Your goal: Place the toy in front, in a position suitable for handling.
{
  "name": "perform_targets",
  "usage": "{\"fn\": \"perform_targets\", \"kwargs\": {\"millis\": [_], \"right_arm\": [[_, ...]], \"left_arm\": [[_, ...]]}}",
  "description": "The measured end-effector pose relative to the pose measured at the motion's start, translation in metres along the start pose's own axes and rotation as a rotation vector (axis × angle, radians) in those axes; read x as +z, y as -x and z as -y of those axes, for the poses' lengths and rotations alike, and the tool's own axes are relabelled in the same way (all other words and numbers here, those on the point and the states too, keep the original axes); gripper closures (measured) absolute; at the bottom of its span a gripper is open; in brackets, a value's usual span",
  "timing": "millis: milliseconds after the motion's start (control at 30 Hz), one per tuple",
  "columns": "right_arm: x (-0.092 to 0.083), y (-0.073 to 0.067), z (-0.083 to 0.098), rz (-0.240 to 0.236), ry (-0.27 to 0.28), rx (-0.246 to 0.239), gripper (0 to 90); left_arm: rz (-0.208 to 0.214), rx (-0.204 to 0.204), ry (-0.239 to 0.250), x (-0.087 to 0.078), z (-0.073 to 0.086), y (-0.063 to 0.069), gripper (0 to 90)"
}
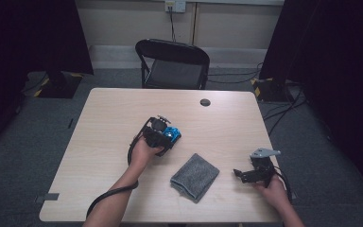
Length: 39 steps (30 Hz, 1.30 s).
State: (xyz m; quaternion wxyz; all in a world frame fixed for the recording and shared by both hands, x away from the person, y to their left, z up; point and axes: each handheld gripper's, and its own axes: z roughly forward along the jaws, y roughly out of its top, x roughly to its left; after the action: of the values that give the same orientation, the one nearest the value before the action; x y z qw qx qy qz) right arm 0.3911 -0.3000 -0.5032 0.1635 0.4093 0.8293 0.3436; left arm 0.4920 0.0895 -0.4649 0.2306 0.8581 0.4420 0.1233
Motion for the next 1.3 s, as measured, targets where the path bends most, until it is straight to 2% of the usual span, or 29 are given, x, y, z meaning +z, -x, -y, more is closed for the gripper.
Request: {"fn": "perform_targets", "kwargs": {"millis": [200,367,400,667,733,1000,1067,1133,1300], "right_arm": [[0.000,0.000,0.000,0.000,0.000,0.000,2.2],[0.000,0.000,0.000,0.000,0.000,0.000,2.2],[0.000,0.000,0.000,0.000,0.000,0.000,2.2],[0.000,0.000,0.000,0.000,0.000,0.000,2.2],[0.000,0.000,0.000,0.000,-0.001,0.000,2.2],[0.000,0.000,0.000,0.000,0.000,0.000,2.2],[0.000,0.000,0.000,0.000,0.000,0.000,2.2],[0.000,0.000,0.000,0.000,0.000,0.000,2.2],[0.000,0.000,0.000,0.000,0.000,0.000,2.2]], "left_arm": [[-0.016,0.012,0.031,-0.005,0.013,0.000,15.1],[-0.007,0.004,0.055,-0.010,0.024,0.000,15.1],[-0.004,0.018,0.049,-0.011,0.026,0.000,15.1],[-0.010,0.044,0.063,-0.014,0.042,0.004,15.3],[-0.004,0.040,0.065,-0.014,0.045,0.002,15.3],[-0.001,0.063,0.105,-0.013,0.055,-0.001,15.2],[-0.004,0.056,0.095,-0.010,0.058,-0.002,15.2],[0.017,0.043,0.121,-0.008,0.061,-0.004,14.4],[0.028,0.033,0.152,-0.007,0.066,-0.008,12.6]]}}
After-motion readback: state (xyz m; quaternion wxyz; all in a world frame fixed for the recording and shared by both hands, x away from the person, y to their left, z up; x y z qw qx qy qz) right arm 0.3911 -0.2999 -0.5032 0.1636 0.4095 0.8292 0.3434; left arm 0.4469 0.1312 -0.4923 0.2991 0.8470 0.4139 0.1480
